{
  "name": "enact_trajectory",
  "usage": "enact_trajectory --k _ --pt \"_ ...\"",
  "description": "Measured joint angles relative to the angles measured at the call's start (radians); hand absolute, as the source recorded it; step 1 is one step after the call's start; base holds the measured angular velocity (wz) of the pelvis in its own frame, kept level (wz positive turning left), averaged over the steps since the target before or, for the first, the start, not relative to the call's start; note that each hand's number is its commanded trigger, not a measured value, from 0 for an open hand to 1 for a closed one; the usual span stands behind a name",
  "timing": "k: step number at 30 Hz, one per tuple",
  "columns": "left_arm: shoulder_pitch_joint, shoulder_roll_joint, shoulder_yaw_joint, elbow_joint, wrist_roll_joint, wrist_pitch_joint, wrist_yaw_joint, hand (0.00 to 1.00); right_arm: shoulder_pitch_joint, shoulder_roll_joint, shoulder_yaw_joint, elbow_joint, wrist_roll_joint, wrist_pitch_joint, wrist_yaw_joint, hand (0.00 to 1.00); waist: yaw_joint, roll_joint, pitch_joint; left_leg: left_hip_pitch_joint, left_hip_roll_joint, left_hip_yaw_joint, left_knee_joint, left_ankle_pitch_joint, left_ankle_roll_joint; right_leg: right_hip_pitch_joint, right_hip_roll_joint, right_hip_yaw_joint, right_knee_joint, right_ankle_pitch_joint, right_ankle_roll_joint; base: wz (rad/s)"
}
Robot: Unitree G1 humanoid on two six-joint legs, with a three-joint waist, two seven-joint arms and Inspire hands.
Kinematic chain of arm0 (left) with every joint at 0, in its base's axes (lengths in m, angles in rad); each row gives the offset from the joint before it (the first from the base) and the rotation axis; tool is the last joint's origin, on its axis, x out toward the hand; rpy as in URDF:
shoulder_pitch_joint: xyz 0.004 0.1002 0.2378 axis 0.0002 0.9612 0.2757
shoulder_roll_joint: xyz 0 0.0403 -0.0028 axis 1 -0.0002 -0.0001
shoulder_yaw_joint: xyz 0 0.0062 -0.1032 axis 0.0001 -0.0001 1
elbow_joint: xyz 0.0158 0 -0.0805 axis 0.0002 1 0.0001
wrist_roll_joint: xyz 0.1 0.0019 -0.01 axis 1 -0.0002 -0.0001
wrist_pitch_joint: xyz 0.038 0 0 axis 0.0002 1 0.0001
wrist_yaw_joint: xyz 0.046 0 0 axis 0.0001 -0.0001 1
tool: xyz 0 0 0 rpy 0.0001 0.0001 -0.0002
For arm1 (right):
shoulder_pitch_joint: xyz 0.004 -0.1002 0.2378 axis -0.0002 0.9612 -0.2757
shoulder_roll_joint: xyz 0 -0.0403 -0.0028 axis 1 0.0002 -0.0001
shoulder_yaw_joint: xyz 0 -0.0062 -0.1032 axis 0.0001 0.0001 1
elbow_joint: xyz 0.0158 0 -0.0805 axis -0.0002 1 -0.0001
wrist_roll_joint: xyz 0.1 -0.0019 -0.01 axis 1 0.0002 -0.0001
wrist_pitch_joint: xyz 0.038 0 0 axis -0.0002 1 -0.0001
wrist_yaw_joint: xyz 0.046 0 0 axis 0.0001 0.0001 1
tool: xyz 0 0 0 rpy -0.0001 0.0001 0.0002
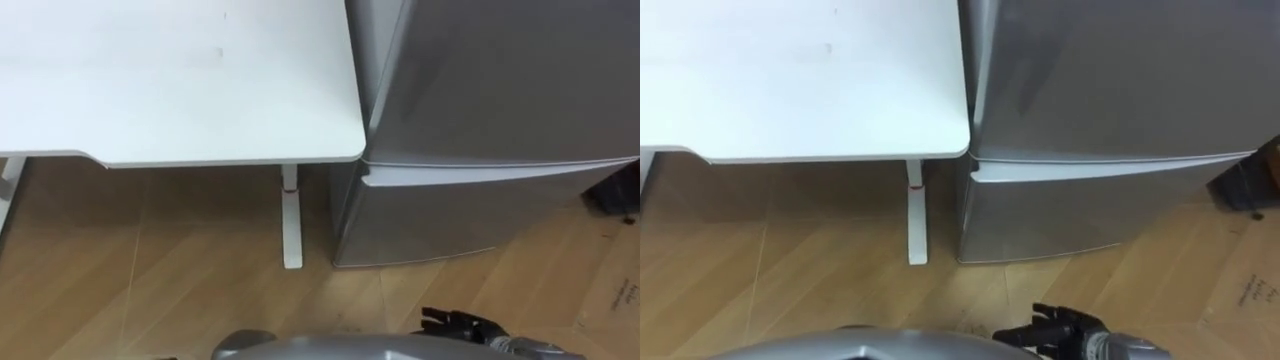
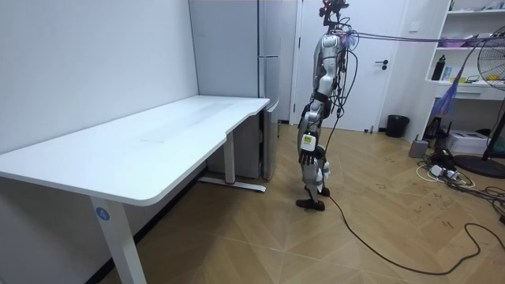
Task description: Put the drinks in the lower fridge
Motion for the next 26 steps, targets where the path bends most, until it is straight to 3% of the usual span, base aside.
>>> enact_trajectory --k 6,8,15,21,26 --pt "0.027 -0.023 0.09 -0.002 0.053 0.009 -0.009 0.0 0.002 0.007 -0.076 0.08 -0.001 -0.013 -0.088 0.0 -0.013 0.01 0.0028 0.0 -0.009 -0.004 -0.006 0.0 0.001 0.008 -0.005 0.0 0.0 -0.009 0.005 0.05" --pt "0.032 -0.037 0.116 -0.002 0.084 0.03 -0.016 0.0 0.0 0.002 -0.1 0.116 -0.001 -0.012 -0.115 0.0 -0.018 0.019 0.0039 0.023 -0.015 -0.003 -0.023 0.0 0.003 0.014 -0.01 0.004 0.001 -0.014 0.01 -0.02" --pt "0.025 -0.042 0.124 -0.002 0.098 0.046 -0.019 0.0 0.001 0.0 -0.113 0.147 0.068 -0.001 -0.213 0.0 -0.022 0.047 0.0054 0.05 -0.027 -0.016 -0.034 0.0 0.008 0.037 -0.014 0.0 0.001 -0.024 0.017 0.03" --pt "0.028 -0.048 0.124 -0.004 0.118 0.036 -0.02 0.0 0.002 0.011 -0.108 0.145 0.064 -0.002 -0.252 0.0 -0.021 0.037 0.0044 0.056 -0.029 -0.012 -0.034 0.0 0.008 0.043 -0.016 0.005 0.0 -0.029 0.017 0.01" --pt "0.041 -0.048 0.123 -0.005 0.117 0.025 -0.025 0.0 0.004 0.023 -0.1 0.143 0.064 -0.004 -0.252 0.0 -0.019 0.014 0.0064 0.067 -0.029 -0.01 -0.033 0.0 0.008 0.051 -0.021 0.009 0.001 -0.032 0.016 0.0"
